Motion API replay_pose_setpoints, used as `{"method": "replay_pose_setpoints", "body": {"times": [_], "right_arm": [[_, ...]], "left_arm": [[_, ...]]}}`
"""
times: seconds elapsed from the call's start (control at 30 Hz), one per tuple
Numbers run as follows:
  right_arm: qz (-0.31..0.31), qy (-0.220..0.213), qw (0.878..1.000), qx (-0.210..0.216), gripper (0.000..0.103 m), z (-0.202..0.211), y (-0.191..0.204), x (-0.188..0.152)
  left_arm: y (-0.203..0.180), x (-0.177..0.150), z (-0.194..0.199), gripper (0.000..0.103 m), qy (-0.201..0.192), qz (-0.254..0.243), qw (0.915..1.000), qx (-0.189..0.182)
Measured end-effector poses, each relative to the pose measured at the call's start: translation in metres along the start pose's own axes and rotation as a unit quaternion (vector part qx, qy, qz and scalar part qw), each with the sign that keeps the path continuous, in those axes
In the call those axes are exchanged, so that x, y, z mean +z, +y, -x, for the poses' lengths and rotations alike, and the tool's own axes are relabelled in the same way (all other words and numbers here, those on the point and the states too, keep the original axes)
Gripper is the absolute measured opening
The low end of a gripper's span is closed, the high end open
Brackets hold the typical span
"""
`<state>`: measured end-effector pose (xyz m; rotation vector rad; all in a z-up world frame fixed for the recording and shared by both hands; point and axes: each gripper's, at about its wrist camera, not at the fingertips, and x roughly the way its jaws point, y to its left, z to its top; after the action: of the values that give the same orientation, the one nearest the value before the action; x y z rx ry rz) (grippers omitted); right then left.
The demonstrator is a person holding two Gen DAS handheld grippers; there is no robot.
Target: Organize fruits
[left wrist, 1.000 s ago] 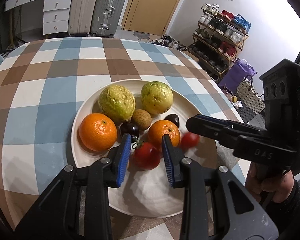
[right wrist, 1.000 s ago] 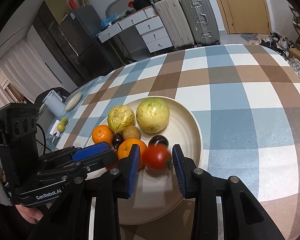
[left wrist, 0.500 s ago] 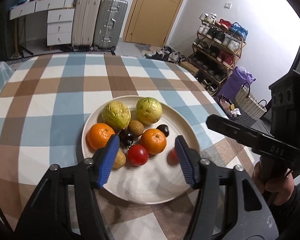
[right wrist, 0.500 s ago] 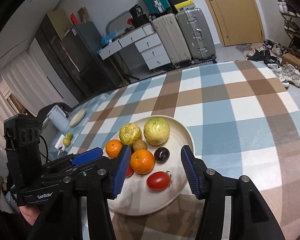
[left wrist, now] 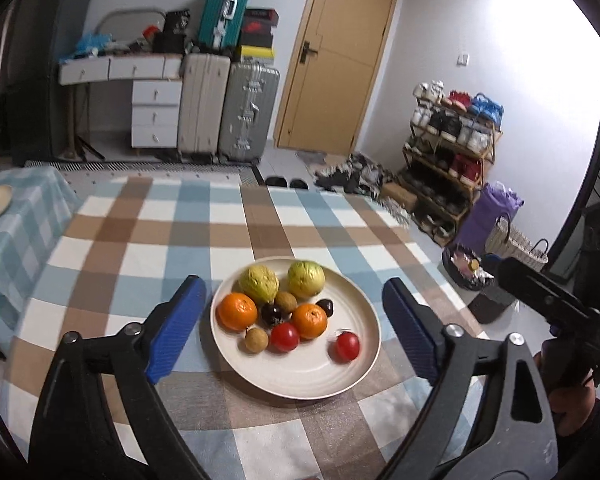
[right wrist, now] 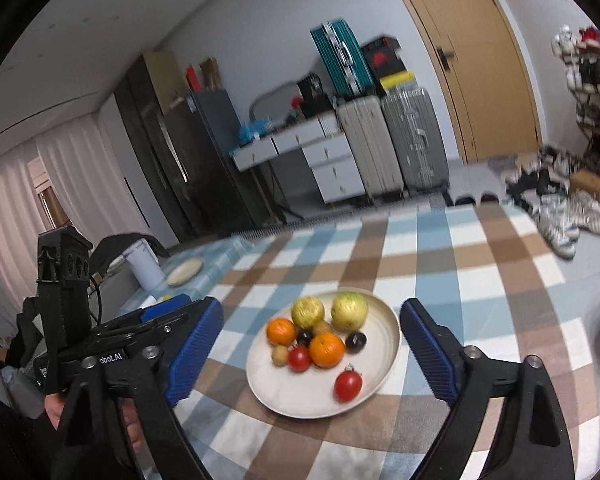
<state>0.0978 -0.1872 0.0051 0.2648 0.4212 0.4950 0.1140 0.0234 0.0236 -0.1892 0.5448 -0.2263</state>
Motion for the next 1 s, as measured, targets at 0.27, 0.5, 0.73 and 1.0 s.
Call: {"method": "replay_pose_setpoints", "body": {"times": [0.27, 0.5, 0.73, 1.0], "right_arm": [[0.067, -0.109, 0.992, -0.009, 0.102, 0.053, 0.040, 0.000], [0.093, -0.153, 0.983, -0.031, 0.102, 0.079, 0.054, -0.008], [0.109, -0.162, 0.979, -0.060, 0.102, 0.085, 0.058, -0.022], [0.126, -0.170, 0.974, -0.081, 0.103, 0.091, 0.061, -0.040]], "left_arm": [[-0.008, 0.003, 0.065, 0.102, -0.075, -0.015, 0.9967, 0.027], [-0.011, -0.008, 0.104, 0.102, -0.120, -0.029, 0.9908, 0.057], [-0.005, -0.027, 0.129, 0.102, -0.154, -0.033, 0.9845, 0.077], [0.012, -0.051, 0.129, 0.102, -0.172, -0.028, 0.9802, 0.095]]}}
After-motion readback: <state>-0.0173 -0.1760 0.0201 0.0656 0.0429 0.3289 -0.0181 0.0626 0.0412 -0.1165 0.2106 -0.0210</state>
